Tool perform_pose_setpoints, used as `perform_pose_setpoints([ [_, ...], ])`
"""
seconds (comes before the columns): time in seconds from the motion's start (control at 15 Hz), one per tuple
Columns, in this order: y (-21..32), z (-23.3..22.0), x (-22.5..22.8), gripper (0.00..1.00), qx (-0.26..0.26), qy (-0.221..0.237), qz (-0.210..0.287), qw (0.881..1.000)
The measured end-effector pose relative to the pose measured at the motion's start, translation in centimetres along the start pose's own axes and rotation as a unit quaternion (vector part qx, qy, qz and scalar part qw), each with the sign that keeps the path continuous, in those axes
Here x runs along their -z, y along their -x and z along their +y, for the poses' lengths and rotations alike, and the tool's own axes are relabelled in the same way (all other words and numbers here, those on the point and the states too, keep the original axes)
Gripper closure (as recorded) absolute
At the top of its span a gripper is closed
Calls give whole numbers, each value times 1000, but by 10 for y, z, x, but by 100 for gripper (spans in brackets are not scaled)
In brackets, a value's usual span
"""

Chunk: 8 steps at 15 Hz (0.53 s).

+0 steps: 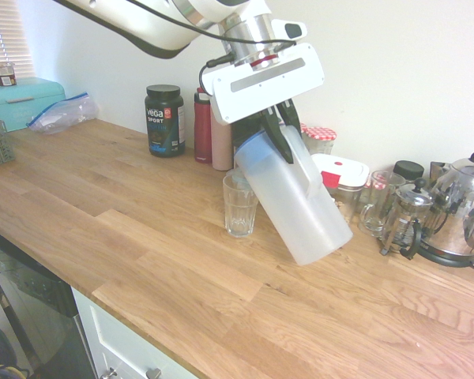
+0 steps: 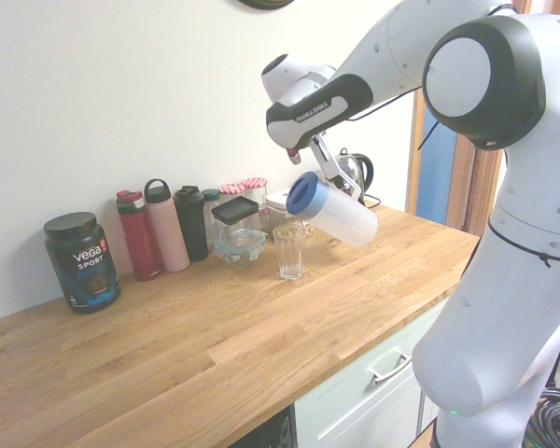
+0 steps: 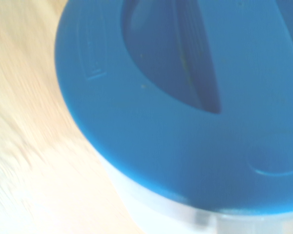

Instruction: Pour me some water

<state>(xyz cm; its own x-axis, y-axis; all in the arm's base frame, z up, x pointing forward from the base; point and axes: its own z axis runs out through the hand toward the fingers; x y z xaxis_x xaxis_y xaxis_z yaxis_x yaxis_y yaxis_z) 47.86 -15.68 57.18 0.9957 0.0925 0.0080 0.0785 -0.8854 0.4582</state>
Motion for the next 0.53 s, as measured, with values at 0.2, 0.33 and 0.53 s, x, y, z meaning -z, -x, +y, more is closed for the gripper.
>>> perform_pose_setpoints([
  [0.2, 31, 37, 8, 100, -72, -60, 26, 995],
  [0.33, 49, 59, -3, 100, -123, -93, 32, 987],
  [0.53, 60, 62, -36, 100, -202, -135, 32, 969],
])
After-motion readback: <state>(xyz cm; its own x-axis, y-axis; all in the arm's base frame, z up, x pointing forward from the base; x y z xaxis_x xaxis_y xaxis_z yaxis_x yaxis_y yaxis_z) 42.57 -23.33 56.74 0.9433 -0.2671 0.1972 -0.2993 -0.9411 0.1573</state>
